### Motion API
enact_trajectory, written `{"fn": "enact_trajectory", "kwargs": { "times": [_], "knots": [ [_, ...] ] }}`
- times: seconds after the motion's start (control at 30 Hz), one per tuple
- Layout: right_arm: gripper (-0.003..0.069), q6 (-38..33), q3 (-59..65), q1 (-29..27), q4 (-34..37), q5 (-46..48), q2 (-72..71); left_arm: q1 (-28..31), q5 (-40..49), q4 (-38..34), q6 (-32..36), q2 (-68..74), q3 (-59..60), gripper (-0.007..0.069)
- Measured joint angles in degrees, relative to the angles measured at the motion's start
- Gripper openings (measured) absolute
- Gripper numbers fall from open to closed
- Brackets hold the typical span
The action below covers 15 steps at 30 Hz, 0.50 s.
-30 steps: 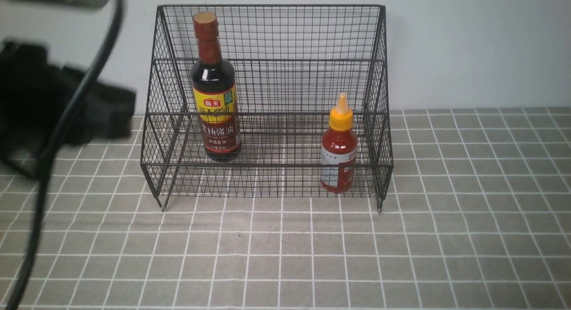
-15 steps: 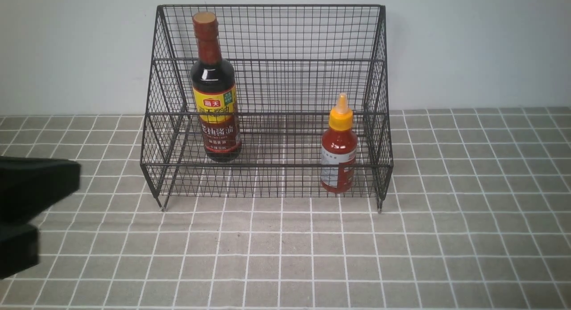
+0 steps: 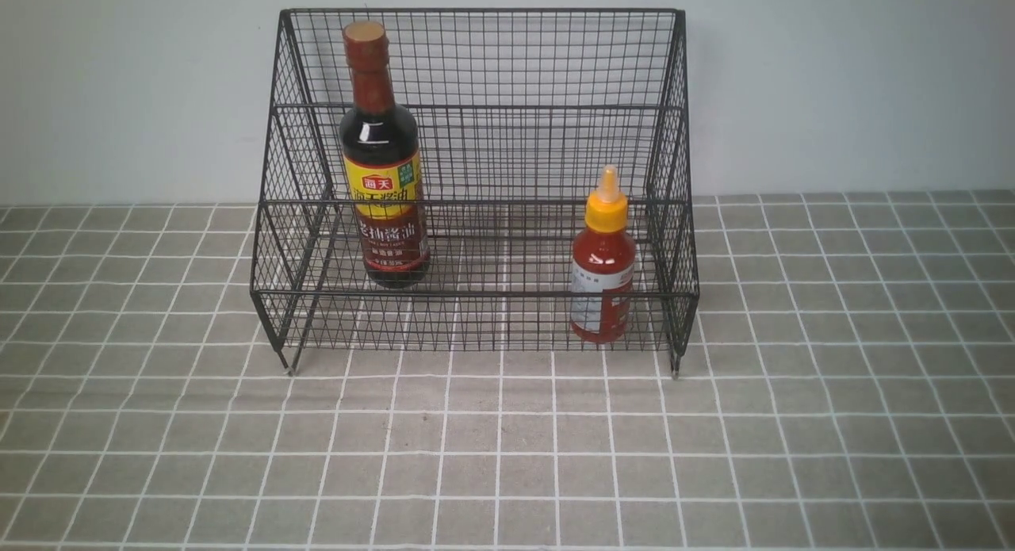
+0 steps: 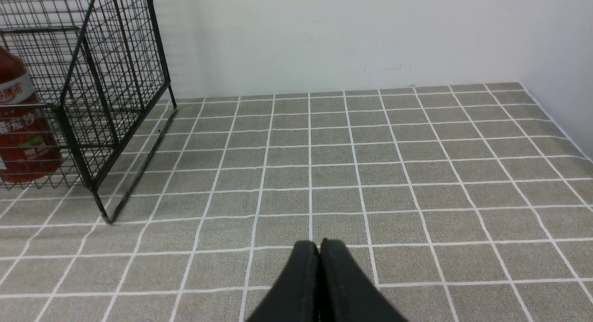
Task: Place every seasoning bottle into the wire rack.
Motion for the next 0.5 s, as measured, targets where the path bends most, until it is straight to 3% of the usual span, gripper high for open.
{"fn": "enact_trajectory", "kwargs": {
  "times": [0.23,0.5],
  "knots": [
    [-0.0015,0.0,0.0,0.0,0.0,0.0,0.0,8.9,-3.5,-1.6,1.0,-12.4,19.3,-0.0007],
    [-0.0015,0.0,0.0,0.0,0.0,0.2,0.0,10.7,-5.2,-3.8,1.2,-12.9,25.2,-0.0007]
  ]
}}
